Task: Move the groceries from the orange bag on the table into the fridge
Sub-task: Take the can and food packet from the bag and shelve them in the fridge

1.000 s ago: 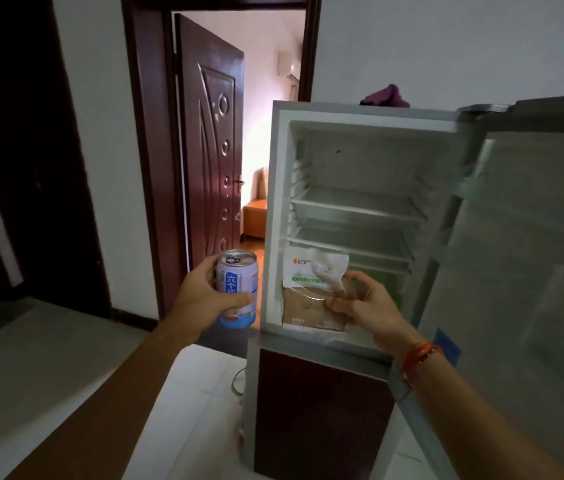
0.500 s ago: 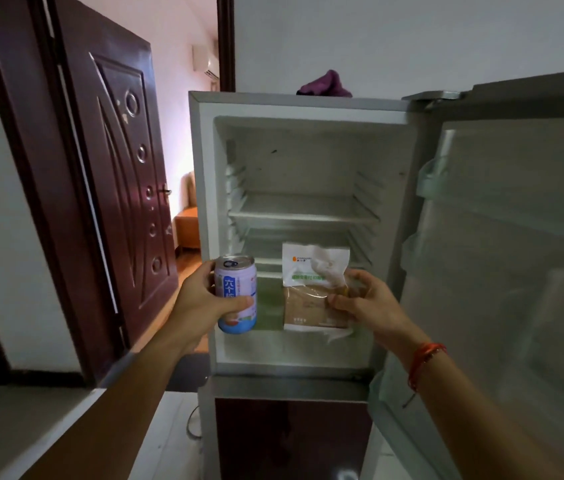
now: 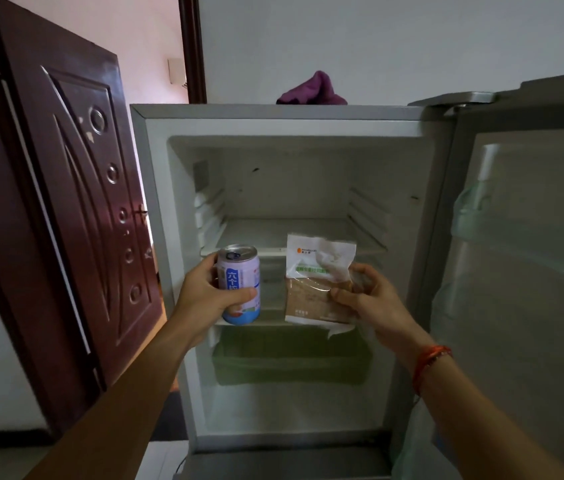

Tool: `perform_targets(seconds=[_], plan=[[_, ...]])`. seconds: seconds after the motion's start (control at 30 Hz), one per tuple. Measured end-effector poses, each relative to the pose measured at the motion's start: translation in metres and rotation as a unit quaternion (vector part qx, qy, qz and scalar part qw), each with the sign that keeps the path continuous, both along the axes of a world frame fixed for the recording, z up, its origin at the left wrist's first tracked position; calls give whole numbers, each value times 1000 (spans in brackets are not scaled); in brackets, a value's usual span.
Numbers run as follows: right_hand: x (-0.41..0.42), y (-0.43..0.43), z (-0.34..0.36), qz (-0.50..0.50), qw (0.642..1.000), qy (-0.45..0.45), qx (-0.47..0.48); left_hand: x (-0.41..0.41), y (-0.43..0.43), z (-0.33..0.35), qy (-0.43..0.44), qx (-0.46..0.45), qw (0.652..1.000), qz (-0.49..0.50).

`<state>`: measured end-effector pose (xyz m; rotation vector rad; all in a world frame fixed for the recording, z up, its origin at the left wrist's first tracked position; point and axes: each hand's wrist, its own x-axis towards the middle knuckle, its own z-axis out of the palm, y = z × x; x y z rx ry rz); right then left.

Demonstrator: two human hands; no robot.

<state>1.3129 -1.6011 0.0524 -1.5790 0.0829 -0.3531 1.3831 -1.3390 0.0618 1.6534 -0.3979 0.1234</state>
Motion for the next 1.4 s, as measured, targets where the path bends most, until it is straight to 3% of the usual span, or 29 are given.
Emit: perform_targets(seconds=[0.47, 0.83, 1.4], plan=[[82, -10, 30, -64, 997, -31, 4, 83, -21, 34, -28, -14, 999, -15], [145, -26, 67, -117, 990, -66, -54, 158, -54, 56, -27, -22, 999, -38], [283, -67, 46, -68, 997, -26, -38, 285, -104, 36, 9, 2, 1000, 3]])
